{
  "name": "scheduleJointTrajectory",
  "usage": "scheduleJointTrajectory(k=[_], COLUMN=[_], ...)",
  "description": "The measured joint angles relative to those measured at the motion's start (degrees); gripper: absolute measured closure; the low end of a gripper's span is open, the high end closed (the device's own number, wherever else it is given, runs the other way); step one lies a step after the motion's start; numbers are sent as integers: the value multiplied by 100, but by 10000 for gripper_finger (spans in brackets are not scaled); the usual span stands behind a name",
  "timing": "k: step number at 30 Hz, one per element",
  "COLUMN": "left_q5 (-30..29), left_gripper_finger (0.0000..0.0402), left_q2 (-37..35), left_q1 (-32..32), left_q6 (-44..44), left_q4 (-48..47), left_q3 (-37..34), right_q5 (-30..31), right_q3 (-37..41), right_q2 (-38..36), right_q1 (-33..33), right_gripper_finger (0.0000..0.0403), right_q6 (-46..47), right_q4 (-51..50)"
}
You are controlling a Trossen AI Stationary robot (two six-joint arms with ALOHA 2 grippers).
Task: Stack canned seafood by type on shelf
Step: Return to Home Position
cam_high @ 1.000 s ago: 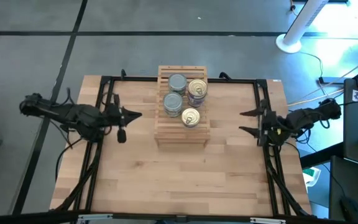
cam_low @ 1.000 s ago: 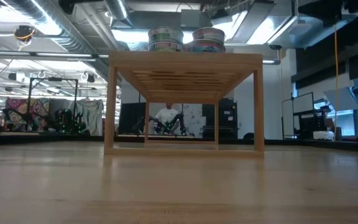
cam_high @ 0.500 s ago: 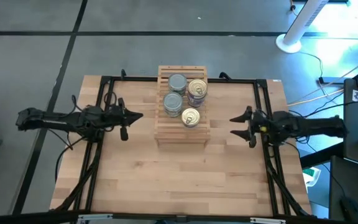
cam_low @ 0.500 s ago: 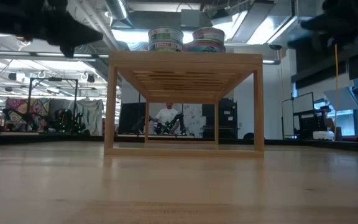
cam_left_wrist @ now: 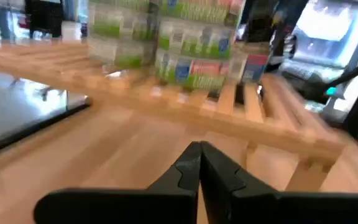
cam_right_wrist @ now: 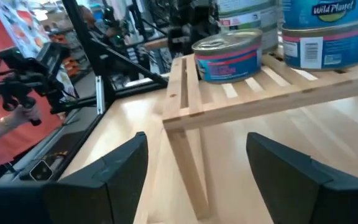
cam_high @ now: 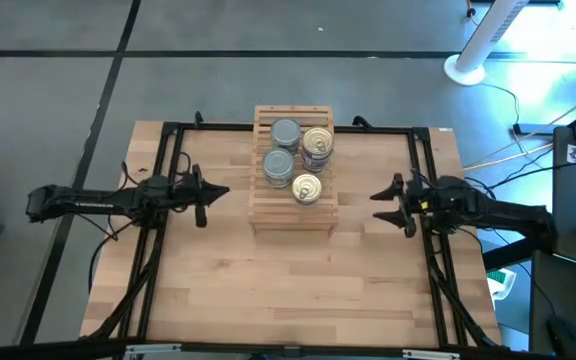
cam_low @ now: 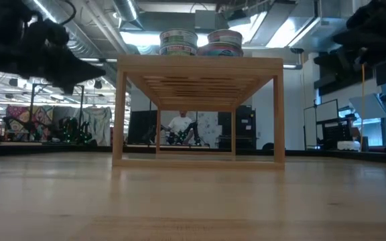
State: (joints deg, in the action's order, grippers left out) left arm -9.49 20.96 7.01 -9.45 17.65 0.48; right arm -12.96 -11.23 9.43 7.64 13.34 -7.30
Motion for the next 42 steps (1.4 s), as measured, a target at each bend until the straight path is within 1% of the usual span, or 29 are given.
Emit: scheduleJointTrajectory(k=[3,6,7,11,15,22,24,28,29,33,35,38,42], left_q5=[18,26,30,38,42,39,39,39,39,36,32,32,32], left_gripper_finger=[396,396,396,396,396,396,396,396,396,396,396,396,396], left_q2=[-110,-189,-220,-266,-259,-266,-266,-266,-266,-266,-268,-266,-268], left_q1=[-3,-4,-4,-4,-21,-22,-22,-22,-22,-22,-22,-22,-22], left_q6=[-39,22,31,43,70,103,76,-48,-91,-159,-112,-62,-176], left_q4=[-210,-162,-167,-208,-225,-232,-243,-243,-241,-244,-271,-391,-694], left_q3=[-6,-4,-4,-4,-4,-1,-1,0,-1,1,1,3,7], right_q5=[-3,22,26,37,80,631,635,643,648,725,959,1389,1457], right_q3=[258,561,657,753,761,784,816,1040,1061,1060,1060,1062,1058], right_q2=[-424,-906,-932,-870,-888,-869,-877,-880,-868,-805,-809,-799,-642], right_q1=[-7,-7,-7,-8,-9,-9,-9,-9,-9,-9,-9,-9,-9], right_gripper_finger=[133,133,133,133,133,133,133,133,133,133,133,133,133], right_q6=[24,37,41,40,-206,-871,-1060,-1210,-1195,-1200,-1215,-1269,-1250], right_q4=[-21,-14,46,158,163,217,460,1476,1549,1336,1274,855,854])
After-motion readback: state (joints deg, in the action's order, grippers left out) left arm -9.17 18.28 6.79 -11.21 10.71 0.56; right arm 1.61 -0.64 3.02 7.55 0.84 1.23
